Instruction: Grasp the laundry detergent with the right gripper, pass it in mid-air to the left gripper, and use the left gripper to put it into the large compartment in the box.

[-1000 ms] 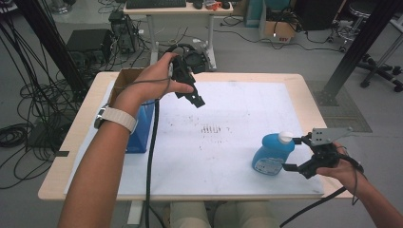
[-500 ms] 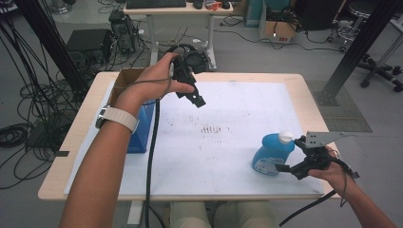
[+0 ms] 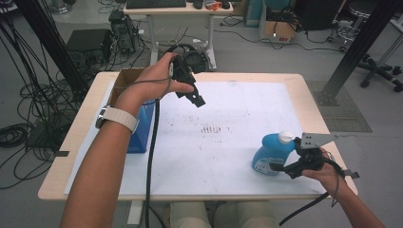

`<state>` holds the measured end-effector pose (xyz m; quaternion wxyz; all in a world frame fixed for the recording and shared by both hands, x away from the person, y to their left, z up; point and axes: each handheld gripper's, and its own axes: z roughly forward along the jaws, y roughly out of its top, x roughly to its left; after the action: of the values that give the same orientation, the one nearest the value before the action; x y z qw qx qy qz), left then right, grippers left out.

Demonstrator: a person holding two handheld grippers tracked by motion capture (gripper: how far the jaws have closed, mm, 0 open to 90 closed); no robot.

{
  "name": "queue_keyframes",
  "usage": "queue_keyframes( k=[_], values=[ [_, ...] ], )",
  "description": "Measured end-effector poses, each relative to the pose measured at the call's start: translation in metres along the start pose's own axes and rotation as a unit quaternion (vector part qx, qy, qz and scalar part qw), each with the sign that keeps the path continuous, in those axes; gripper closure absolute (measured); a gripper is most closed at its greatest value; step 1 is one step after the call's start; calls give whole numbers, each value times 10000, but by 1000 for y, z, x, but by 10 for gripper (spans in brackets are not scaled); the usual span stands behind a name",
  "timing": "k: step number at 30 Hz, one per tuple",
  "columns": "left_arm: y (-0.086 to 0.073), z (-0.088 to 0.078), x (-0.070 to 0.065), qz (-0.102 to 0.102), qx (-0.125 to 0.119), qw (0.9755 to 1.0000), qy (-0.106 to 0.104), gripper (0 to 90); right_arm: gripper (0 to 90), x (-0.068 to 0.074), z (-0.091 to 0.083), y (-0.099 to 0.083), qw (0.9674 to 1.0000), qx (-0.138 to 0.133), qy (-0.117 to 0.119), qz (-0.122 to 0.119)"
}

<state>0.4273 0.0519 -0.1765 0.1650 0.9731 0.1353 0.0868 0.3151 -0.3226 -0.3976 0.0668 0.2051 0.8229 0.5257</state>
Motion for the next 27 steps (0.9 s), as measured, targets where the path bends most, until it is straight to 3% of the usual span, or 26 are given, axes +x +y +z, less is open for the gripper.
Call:
queue_keyframes(
  k=[8, 19, 27],
  values=[
    [0, 0, 0, 8, 4, 10000, 0, 147, 206, 0, 8, -3, 9997, -245, 52, 27],
    [-3, -2, 1, -36, -6, 10000, 20, 147, 388, -2, 8, -5, 9988, -468, 147, 38],
    [-3, -2, 1, -36, -27, 10000, 15, 147, 407, -1, 8, -7, 9985, -539, 101, 34]
  ],
)
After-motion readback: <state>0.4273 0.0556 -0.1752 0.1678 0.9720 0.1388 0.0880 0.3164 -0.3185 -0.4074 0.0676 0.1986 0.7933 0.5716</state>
